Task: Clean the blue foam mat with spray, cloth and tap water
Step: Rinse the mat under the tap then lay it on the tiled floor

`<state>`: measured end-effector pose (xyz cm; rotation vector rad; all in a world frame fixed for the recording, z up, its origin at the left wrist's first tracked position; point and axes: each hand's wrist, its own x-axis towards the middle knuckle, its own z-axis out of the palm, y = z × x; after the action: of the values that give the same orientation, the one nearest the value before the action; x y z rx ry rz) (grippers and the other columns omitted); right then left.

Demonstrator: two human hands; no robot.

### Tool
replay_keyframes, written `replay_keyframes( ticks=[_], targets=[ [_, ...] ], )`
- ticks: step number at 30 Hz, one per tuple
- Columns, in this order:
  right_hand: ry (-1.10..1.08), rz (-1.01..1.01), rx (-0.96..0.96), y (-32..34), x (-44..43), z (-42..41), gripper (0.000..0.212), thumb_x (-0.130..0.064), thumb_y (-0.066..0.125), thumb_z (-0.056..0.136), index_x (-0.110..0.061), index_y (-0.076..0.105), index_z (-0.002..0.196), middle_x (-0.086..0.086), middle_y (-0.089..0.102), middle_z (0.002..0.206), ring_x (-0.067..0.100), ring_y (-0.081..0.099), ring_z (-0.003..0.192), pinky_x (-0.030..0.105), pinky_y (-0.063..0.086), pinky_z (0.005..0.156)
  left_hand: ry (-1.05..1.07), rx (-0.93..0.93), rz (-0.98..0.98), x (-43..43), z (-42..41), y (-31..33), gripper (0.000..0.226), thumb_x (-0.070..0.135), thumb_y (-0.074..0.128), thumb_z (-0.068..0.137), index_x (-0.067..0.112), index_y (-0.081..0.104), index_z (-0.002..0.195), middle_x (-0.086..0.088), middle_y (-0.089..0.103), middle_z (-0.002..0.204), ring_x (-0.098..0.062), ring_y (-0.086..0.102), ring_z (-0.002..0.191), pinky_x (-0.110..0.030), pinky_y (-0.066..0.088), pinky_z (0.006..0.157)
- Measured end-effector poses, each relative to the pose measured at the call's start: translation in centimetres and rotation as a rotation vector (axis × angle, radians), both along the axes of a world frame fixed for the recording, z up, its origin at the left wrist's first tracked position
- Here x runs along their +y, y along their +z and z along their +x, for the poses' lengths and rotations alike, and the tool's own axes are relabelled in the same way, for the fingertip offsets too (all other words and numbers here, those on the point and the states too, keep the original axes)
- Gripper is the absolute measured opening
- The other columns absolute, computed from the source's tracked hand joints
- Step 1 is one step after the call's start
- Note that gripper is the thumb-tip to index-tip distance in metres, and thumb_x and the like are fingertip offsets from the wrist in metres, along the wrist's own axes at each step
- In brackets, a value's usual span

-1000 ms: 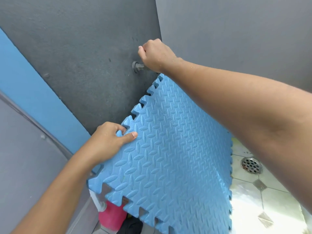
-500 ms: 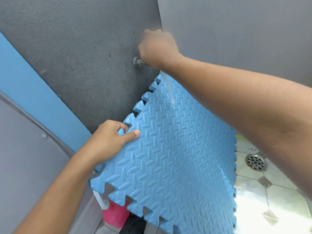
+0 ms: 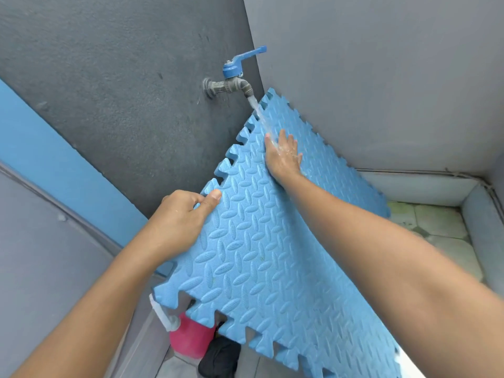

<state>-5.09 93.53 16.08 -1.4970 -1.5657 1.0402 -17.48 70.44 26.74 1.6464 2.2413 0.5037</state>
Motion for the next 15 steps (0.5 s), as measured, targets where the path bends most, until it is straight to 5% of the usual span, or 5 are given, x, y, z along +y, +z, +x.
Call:
replay_keyframes(
  ticks=[3,11,13,15],
  targets=[
    [0.068,0.043,0.028,0.4,-3.2,-2.3,0.071,-0.058,0.026,0.104,-0.022,0.008,0.163,0.007,0.000,0.171,0.023,-0.008,0.158,0.050,-0.008,0.125,-0.013,0.016,0.025,0.3,0.0,0.0,0.057,0.049,0.045,0.104,0.015,0.029,0.060,0.012,0.018,0.041,-0.010,0.018,0.035,-0.021,0.022,0.036],
    [0.319,0.442,0.071,-3.7,-23.3,-0.3,0.074,-0.057,0.022,0.103,-0.018,0.001,0.163,-0.003,-0.007,0.171,0.010,-0.014,0.156,0.032,-0.012,0.125,0.031,0.005,0.024,0.6,-1.2,-0.9,0.072,0.054,0.045,0.102,-0.013,0.058,0.082,-0.008,0.042,0.056,-0.018,0.036,0.048,-0.033,0.034,0.050],
    [0.294,0.414,0.012,-9.1,-23.8,3.1,0.076,-0.061,0.021,0.102,-0.021,0.000,0.163,-0.007,-0.008,0.171,0.010,-0.013,0.156,0.033,-0.013,0.125,0.027,0.019,0.027,0.4,-1.1,-1.0,0.073,0.056,0.046,0.101,-0.014,0.056,0.081,-0.005,0.037,0.053,-0.016,0.031,0.045,-0.033,0.030,0.048],
    [0.104,0.175,-0.042,-15.3,-21.7,7.2,0.079,-0.067,0.017,0.100,-0.025,-0.004,0.162,-0.008,-0.011,0.170,0.010,-0.016,0.156,0.039,-0.011,0.126,0.023,0.032,0.003,0.4,-0.9,-1.0,0.070,0.056,0.048,0.100,-0.010,0.059,0.078,-0.002,0.033,0.051,-0.015,0.027,0.044,-0.033,0.027,0.049]
  ],
)
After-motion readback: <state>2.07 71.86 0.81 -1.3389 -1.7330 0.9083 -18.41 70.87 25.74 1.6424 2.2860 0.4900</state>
